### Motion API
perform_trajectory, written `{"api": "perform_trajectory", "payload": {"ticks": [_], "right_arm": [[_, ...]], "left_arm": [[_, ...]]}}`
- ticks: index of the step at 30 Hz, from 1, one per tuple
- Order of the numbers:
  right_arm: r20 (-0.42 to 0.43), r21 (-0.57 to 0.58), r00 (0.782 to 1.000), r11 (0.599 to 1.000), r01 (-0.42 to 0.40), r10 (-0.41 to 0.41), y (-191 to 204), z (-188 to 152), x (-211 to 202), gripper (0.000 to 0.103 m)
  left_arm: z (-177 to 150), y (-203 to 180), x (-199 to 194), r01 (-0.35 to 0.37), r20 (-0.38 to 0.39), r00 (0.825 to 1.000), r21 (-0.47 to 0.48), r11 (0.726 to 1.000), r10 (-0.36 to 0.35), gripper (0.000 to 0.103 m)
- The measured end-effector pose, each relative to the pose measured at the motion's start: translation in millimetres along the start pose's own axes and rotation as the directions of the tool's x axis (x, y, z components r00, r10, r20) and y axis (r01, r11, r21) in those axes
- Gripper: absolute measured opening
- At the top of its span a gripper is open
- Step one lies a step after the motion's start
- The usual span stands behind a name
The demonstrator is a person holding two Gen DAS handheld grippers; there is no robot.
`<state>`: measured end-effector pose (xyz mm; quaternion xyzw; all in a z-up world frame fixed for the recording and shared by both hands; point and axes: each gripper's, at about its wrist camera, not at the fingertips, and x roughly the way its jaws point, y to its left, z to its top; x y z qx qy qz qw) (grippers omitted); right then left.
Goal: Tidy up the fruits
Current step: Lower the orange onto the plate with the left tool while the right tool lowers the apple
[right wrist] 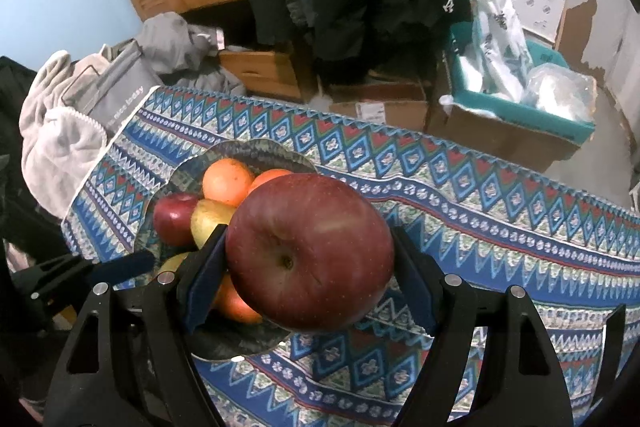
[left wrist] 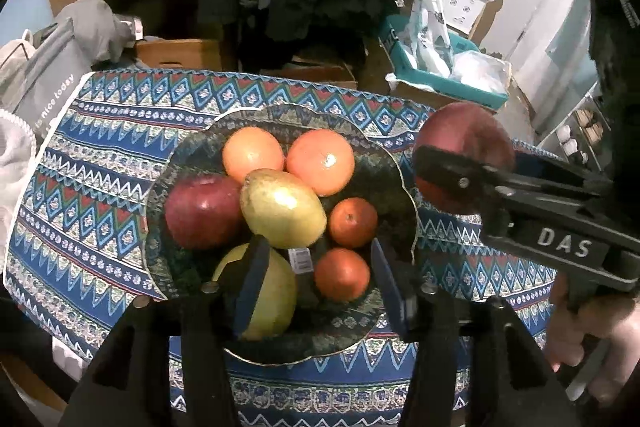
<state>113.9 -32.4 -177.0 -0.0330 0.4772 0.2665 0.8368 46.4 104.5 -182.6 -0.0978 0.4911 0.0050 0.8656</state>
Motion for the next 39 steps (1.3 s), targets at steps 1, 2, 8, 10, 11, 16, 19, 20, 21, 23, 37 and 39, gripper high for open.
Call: {"api": "perform_trajectory", "payload": {"ticks": [1,2,8,10,11,16,19,20,21,23,37,39], "right_arm": [[-0.003,0.001,1.000,1.000,-0.004,0.004,1,1,2,0.078],[-0.007,0.002,1.000,1.000,-0.006,0.006,2,1,5,0.078],[-0.040,-0.013,0.999,1.000,-0.020,0.019,12,1,23,0.078],[-0.052,-0.019,0.998,1.000,-0.023,0.022,15,0,29,0.078],[-0.058,-0.021,0.998,0.999,-0.025,0.023,17,0,31,0.078],[-0.088,-0.041,0.996,0.999,-0.028,0.024,25,-1,43,0.078],[-0.109,-0.051,0.994,0.998,-0.032,0.026,28,-2,48,0.079],[-0.117,-0.058,0.993,0.998,-0.030,0.023,29,-3,50,0.079],[-0.124,-0.065,0.992,0.998,-0.026,0.017,31,-4,52,0.079],[-0.134,-0.079,0.991,0.997,-0.018,0.007,33,-7,55,0.079],[-0.006,-0.067,1.000,0.998,0.010,-0.011,25,6,8,0.080],[0.016,-0.066,1.000,0.997,0.027,-0.026,23,8,-4,0.080]], "left_arm": [[0,3,-1,-0.006,0.001,1.000,-0.004,1.000,0.006,0.056],[1,6,-2,-0.016,-0.001,1.000,-0.010,1.000,0.016,0.057],[3,26,-2,-0.079,-0.004,0.997,-0.057,0.995,0.079,0.060],[4,32,-1,-0.095,-0.011,0.995,-0.070,0.993,0.094,0.061],[4,36,-1,-0.102,-0.013,0.995,-0.082,0.991,0.102,0.061],[5,49,-3,-0.123,-0.015,0.992,-0.116,0.986,0.122,0.063],[5,54,-5,-0.144,-0.015,0.990,-0.126,0.982,0.143,0.067],[5,55,-5,-0.144,-0.014,0.990,-0.131,0.981,0.144,0.067],[5,56,-6,-0.142,-0.013,0.990,-0.135,0.981,0.141,0.067],[6,58,-7,-0.142,-0.011,0.990,-0.140,0.980,0.142,0.068],[13,50,-29,-0.137,0.038,0.989,-0.146,0.980,0.144,0.068],[15,46,-36,-0.130,0.057,0.989,-0.143,0.981,0.139,0.072]]}}
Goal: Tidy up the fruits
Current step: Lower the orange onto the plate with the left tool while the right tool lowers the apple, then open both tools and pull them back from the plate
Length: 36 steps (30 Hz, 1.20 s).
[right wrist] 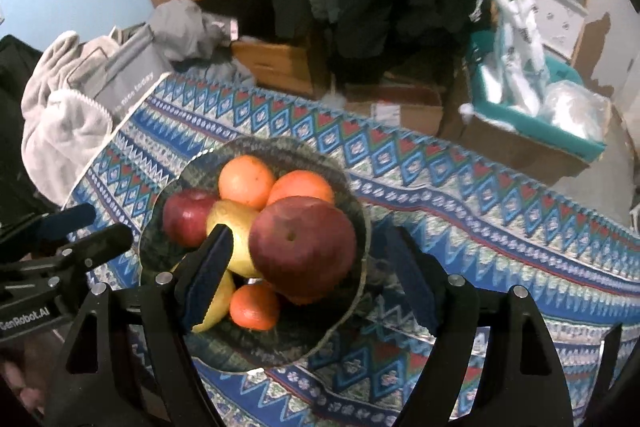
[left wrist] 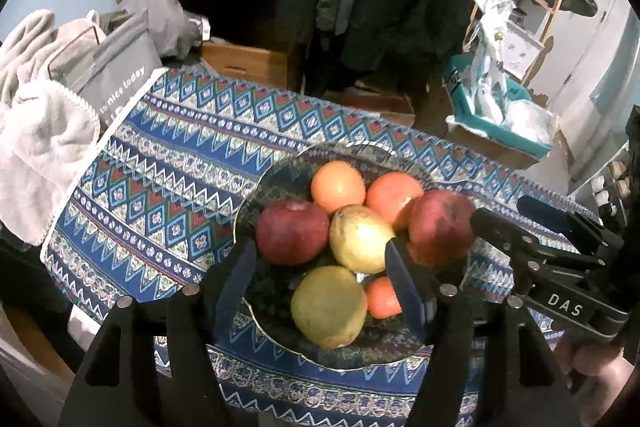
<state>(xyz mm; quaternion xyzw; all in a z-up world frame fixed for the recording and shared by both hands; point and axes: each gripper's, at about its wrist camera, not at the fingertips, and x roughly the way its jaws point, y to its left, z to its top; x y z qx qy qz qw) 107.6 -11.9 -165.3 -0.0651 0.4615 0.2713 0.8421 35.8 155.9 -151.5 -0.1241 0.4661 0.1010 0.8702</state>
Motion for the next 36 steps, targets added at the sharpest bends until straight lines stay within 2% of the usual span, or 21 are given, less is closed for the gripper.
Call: {"api": "perform_trajectory", "payload": {"ticks": [7,15,24,31,36], "right_arm": [[0.078,0.026,0.996,0.999,0.048,-0.050,-13,4,-41,0.080],[0.175,0.043,0.981,0.996,0.077,-0.084,-21,4,-91,0.080],[0.292,0.047,0.945,0.989,0.142,-0.150,-21,6,-143,0.081],[0.355,0.072,0.919,0.985,0.158,-0.173,-30,4,-175,0.081],[0.395,0.072,0.892,0.975,0.210,-0.222,-37,-1,-196,0.081]], "left_arm": [[8,-16,-29,0.017,0.077,0.997,0.031,0.999,-0.020,0.079],[14,-34,-62,0.009,0.169,0.985,0.082,0.997,-0.023,0.086],[23,-44,-90,0.012,0.234,0.972,0.104,0.995,-0.036,0.087],[25,-60,-112,-0.003,0.302,0.952,0.143,0.990,-0.041,0.095],[24,-71,-119,-0.013,0.324,0.945,0.173,0.985,-0.044,0.100]]}}
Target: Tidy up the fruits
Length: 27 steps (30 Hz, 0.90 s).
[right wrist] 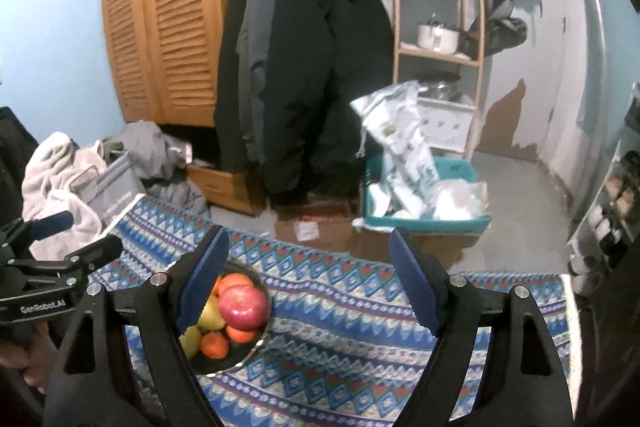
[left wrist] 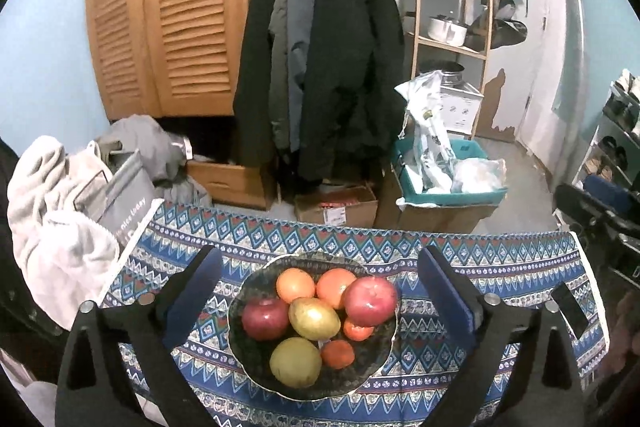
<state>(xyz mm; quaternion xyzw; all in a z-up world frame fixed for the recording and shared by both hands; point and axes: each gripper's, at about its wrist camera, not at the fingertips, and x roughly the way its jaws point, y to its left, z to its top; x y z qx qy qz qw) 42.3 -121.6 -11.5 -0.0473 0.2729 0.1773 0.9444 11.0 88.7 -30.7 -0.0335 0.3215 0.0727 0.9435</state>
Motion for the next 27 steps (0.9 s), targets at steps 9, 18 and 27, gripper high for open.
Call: {"api": "perform_trajectory", "payload": {"ticks": [9,18,27], "right_arm": [[0.057,-0.024,0.998,0.999,0.038,-0.036,-15,1,-25,0.081],[0.071,-0.035,0.994,0.995,0.091,-0.088,-28,-2,-33,0.081],[0.068,-0.032,0.992,0.994,0.108,-0.106,-38,-6,-34,0.081]], "left_arm": [[6,-10,-8,0.025,0.019,1.000,-0.008,1.000,-0.025,0.100],[12,-21,-17,0.048,0.050,0.998,-0.003,0.999,-0.048,0.102],[13,-26,-15,0.055,0.057,0.997,0.002,0.999,-0.055,0.102]]}}
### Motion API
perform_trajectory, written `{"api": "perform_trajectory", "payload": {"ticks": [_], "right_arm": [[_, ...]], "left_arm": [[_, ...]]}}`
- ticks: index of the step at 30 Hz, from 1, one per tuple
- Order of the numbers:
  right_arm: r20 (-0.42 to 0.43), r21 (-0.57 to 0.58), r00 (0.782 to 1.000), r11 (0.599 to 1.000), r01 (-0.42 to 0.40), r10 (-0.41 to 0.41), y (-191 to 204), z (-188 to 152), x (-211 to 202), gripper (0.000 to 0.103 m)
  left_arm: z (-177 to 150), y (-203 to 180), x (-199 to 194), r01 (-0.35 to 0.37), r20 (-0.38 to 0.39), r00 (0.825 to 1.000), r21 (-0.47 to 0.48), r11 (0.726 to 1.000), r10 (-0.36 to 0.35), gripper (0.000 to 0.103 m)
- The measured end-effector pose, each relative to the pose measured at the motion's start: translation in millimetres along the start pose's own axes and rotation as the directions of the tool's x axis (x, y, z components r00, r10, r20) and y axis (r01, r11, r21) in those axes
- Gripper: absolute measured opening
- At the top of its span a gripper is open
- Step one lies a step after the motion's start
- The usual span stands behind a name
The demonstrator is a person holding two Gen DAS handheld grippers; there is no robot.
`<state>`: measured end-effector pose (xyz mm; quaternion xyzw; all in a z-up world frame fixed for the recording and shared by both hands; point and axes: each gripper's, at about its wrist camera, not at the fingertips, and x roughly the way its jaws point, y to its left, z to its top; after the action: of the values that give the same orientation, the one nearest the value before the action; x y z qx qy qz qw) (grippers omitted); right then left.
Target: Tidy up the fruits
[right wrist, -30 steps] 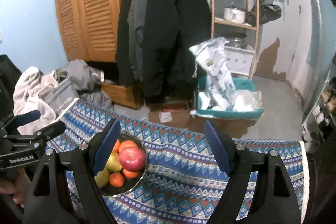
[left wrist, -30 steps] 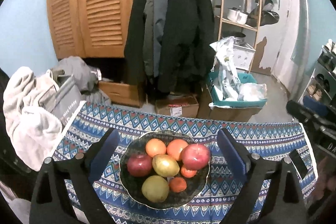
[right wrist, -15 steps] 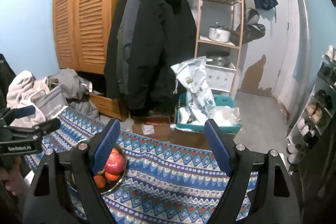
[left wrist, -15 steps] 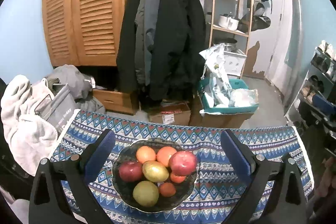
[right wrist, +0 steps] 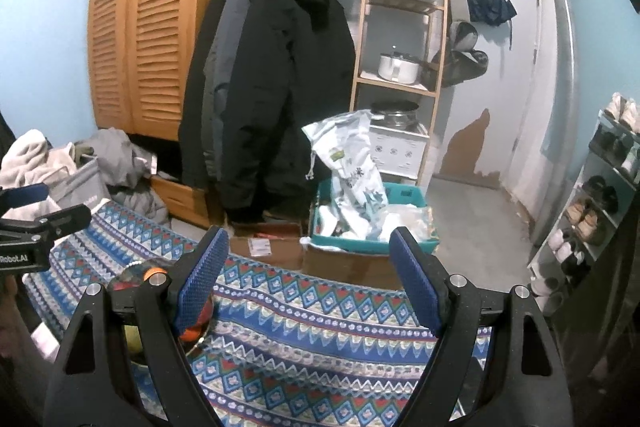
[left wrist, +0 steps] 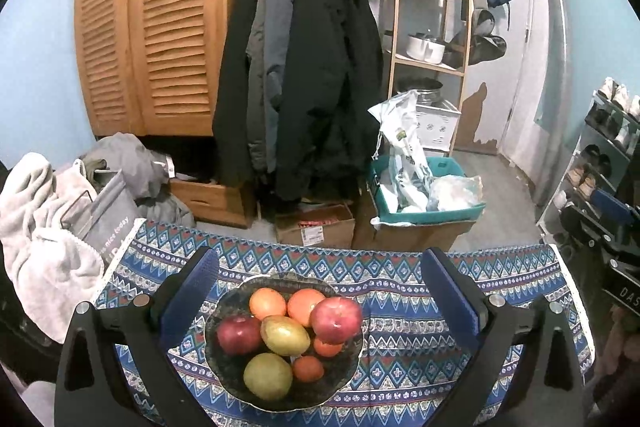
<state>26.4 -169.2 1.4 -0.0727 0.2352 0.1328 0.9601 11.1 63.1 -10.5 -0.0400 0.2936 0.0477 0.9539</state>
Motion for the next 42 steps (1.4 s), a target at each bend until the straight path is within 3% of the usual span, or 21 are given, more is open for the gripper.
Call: {"api": "perform_trajectory", "payload": {"ticks": [42], "right_arm": [[-0.007,0.000,1.000,1.000,0.019,-0.019,-11,-6,-4,0.082]], "left_arm": [[0,-16,-3,-0.005,0.004,1.000,0.023,1.000,0.005,0.102]]}}
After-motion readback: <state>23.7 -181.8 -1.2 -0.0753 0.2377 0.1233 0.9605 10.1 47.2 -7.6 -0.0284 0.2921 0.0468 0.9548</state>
